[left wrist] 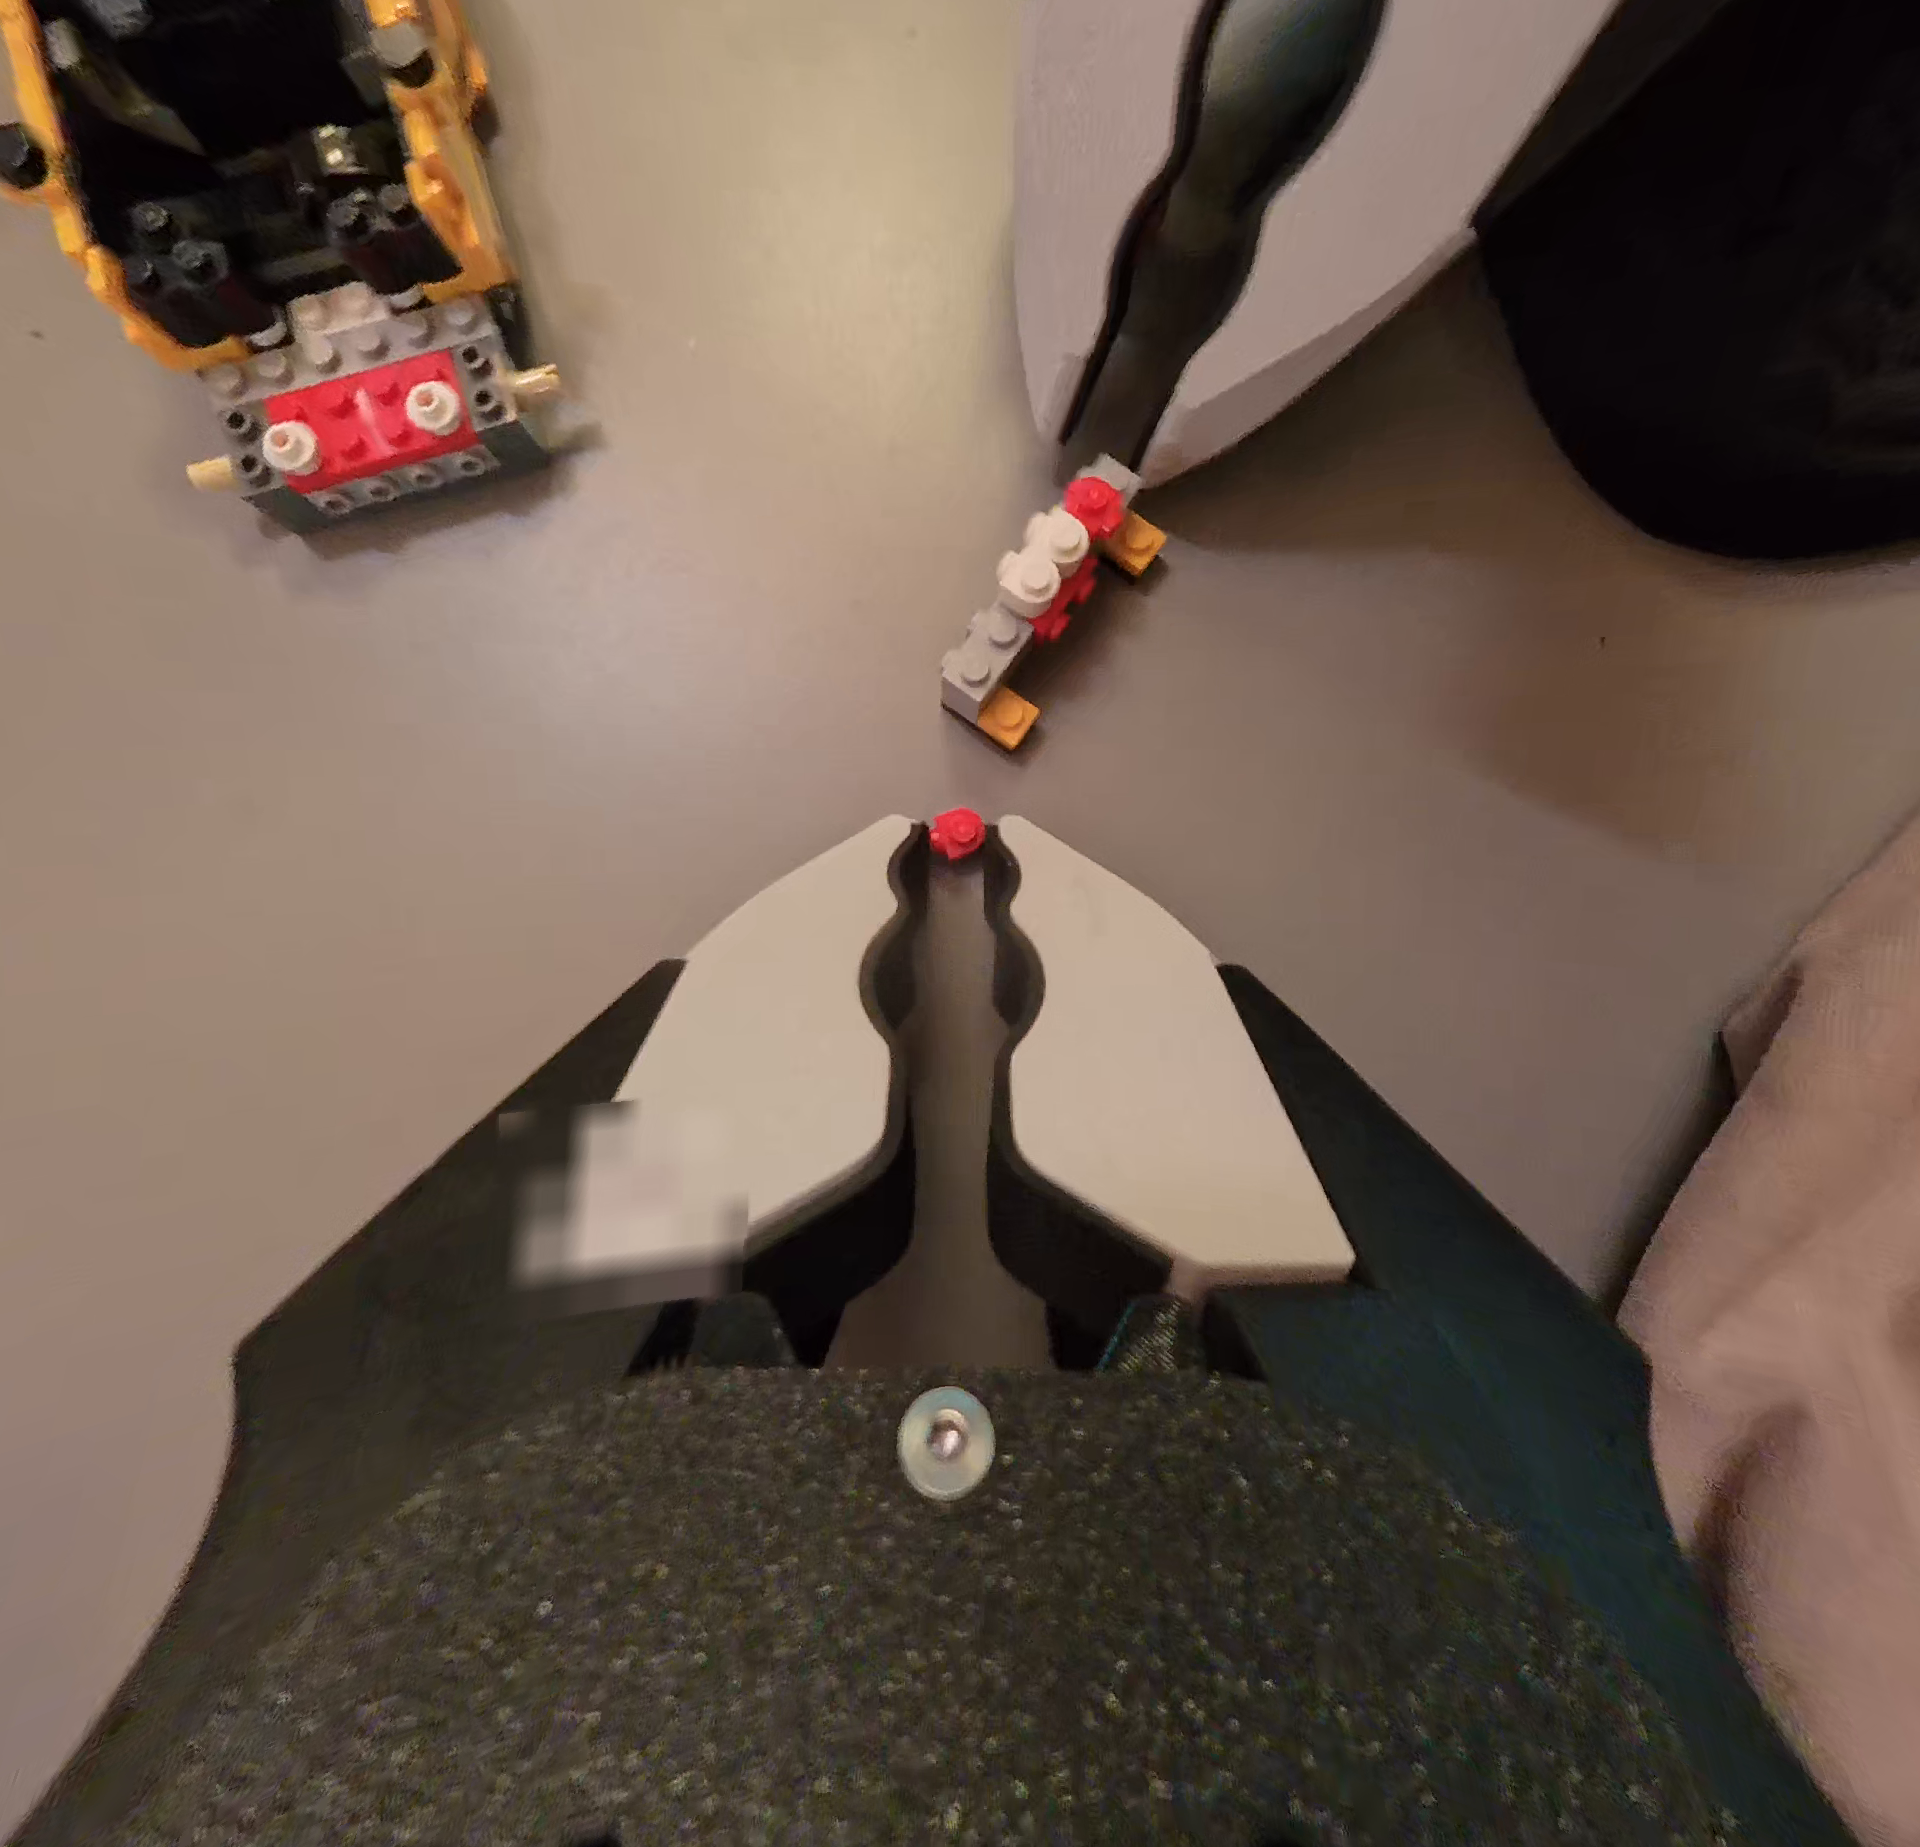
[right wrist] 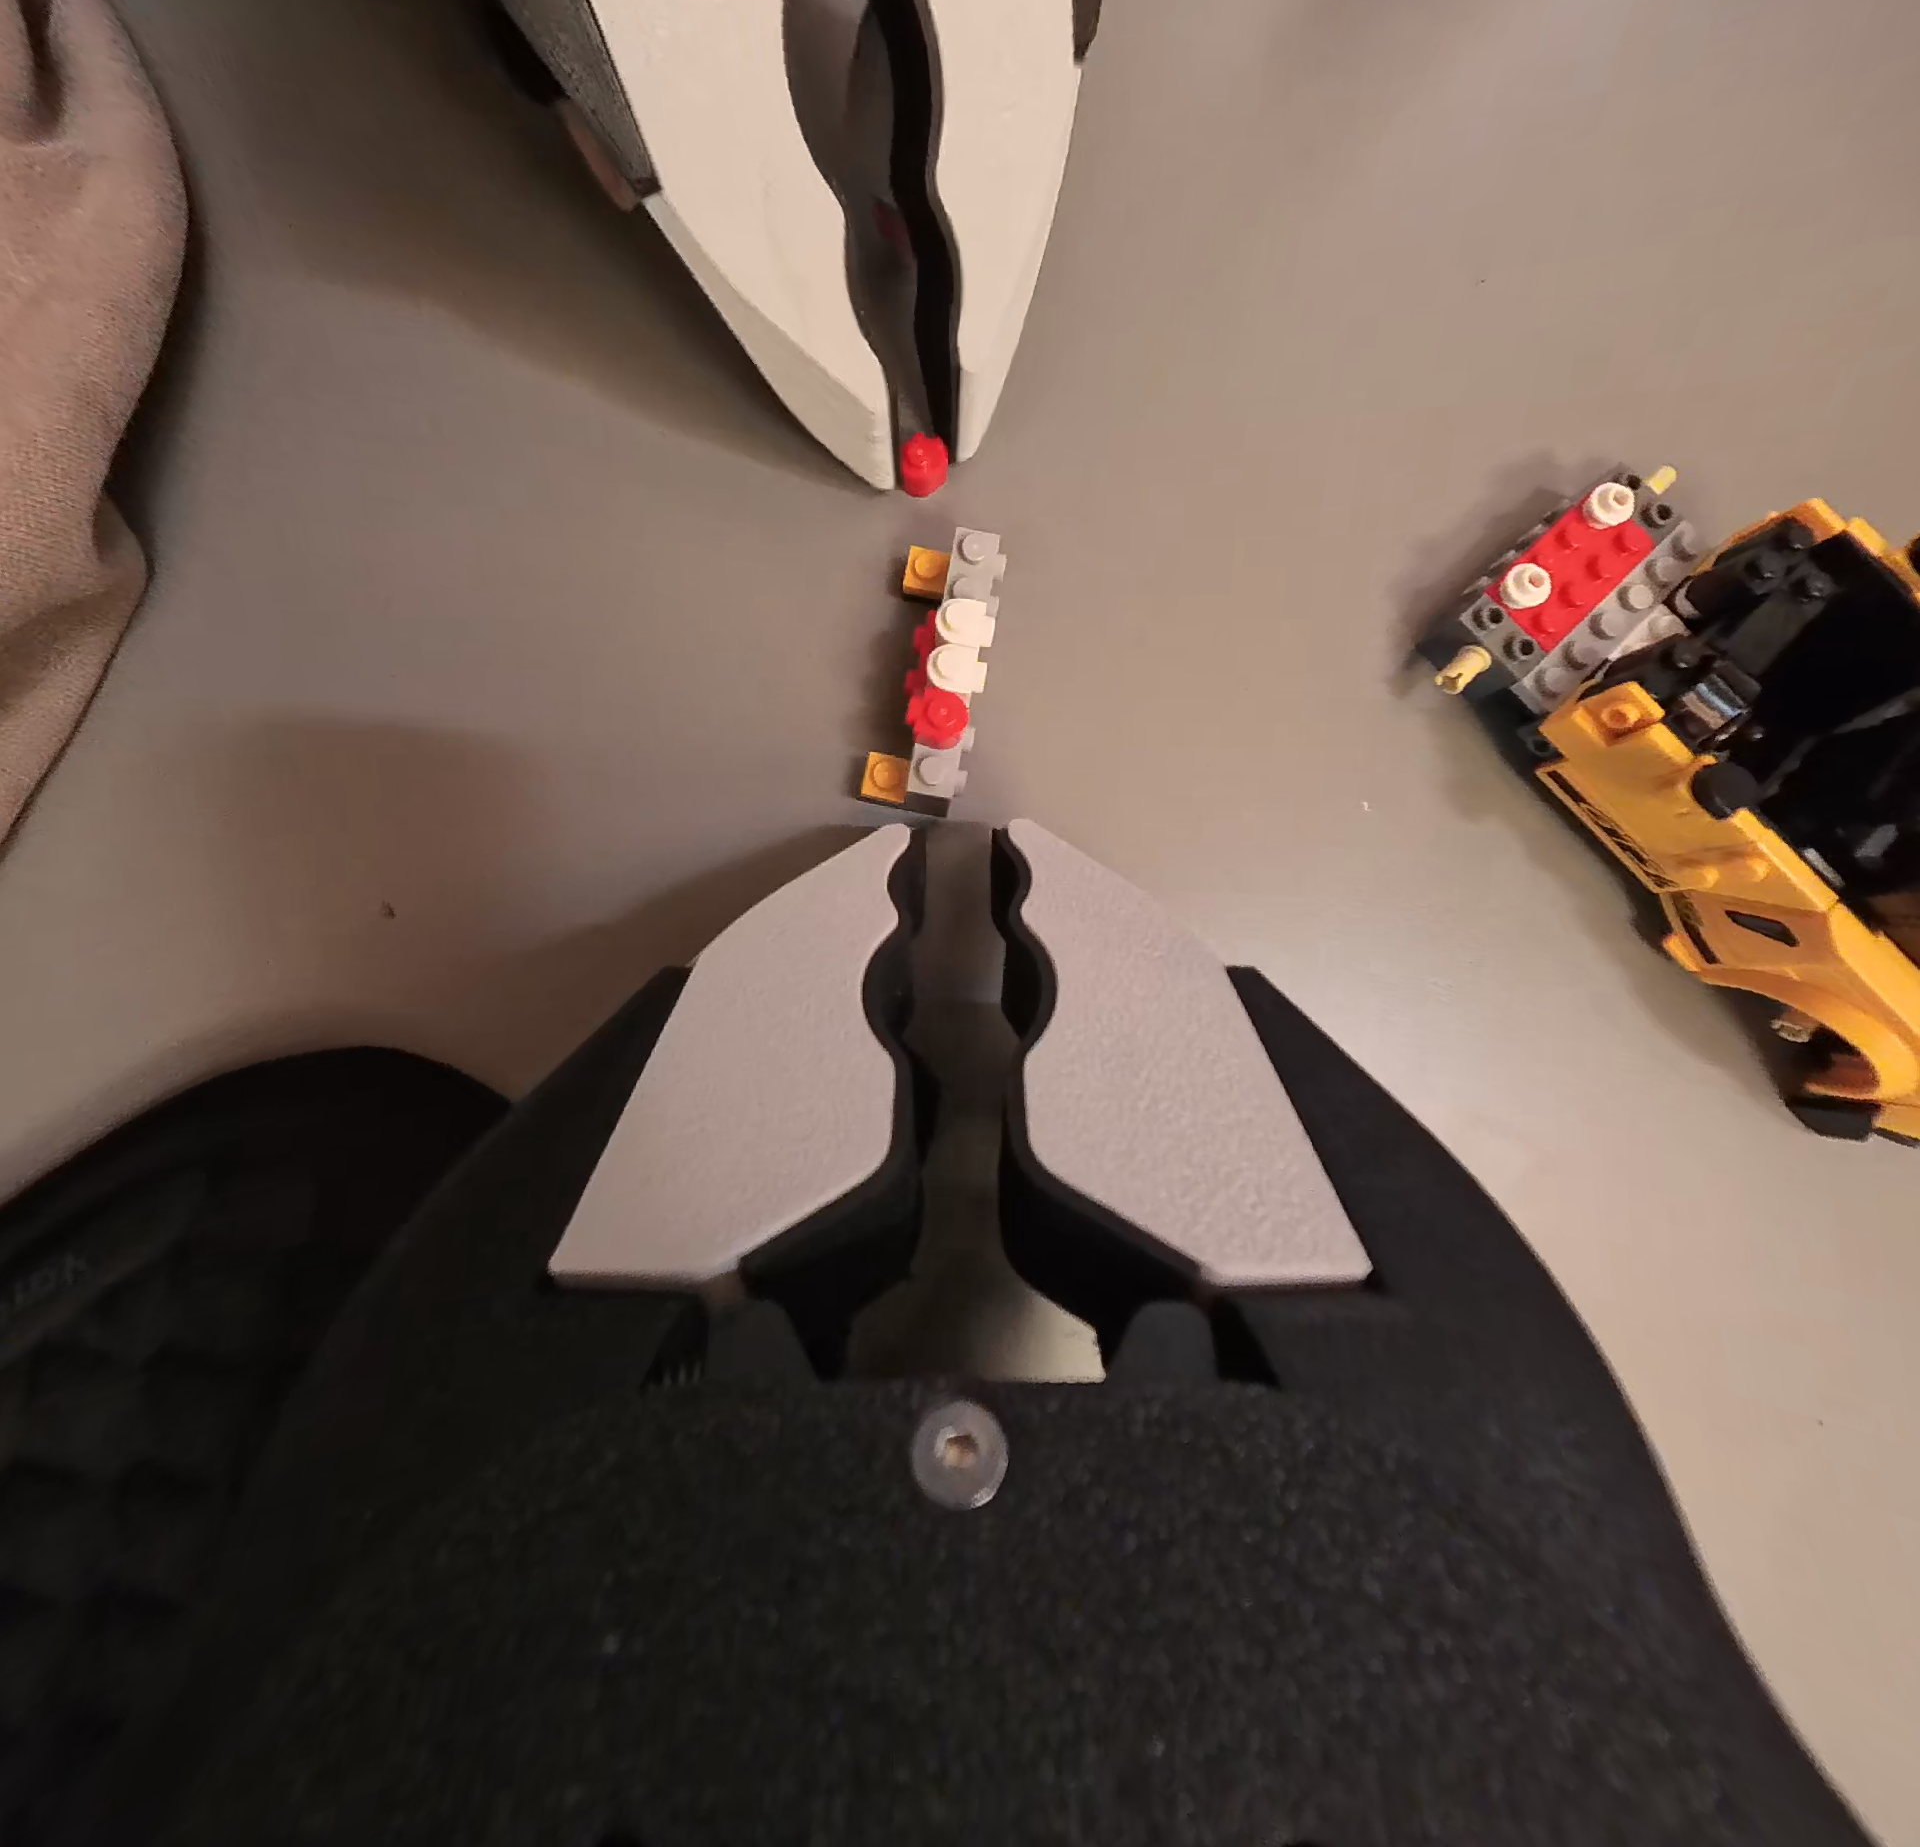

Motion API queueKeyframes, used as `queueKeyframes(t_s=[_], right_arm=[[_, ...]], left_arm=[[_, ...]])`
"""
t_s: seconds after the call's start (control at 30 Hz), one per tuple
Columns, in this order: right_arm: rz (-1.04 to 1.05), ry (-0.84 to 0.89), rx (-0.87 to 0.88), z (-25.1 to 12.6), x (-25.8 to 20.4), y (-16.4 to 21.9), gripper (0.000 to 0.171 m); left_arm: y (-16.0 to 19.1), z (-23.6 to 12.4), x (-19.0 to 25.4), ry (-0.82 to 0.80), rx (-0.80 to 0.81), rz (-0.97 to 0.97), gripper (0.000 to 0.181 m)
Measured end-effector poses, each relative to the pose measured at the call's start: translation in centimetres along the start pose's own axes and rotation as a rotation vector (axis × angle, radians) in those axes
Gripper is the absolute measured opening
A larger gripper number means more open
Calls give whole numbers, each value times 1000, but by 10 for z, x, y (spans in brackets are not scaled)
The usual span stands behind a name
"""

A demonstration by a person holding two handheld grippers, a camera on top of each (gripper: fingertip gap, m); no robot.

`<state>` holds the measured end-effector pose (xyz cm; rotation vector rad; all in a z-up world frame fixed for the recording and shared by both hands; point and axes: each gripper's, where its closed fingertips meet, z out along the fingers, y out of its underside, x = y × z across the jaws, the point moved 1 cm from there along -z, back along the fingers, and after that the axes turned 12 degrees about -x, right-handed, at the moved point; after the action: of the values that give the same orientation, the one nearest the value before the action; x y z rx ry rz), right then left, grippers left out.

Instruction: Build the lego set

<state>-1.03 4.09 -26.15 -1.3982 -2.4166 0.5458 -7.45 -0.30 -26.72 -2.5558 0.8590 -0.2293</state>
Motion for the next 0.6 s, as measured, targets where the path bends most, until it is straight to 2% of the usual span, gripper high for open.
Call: queueKeyframes(t_s=[0.23, 0.37, 0.6], right_arm=[[15, 3, 56, -13, -2, -5, 20], [17, -2, 51, -8, -6, -8, 23], [50, -28, 76, -7, -2, -6, 23]], left_arm=[[-16, -21, -2, 115, 107, 304, 9], [-31, -20, 1, 225, 66, 418, 9], [-38, -3, 7, 294, -3, 510, 9]])
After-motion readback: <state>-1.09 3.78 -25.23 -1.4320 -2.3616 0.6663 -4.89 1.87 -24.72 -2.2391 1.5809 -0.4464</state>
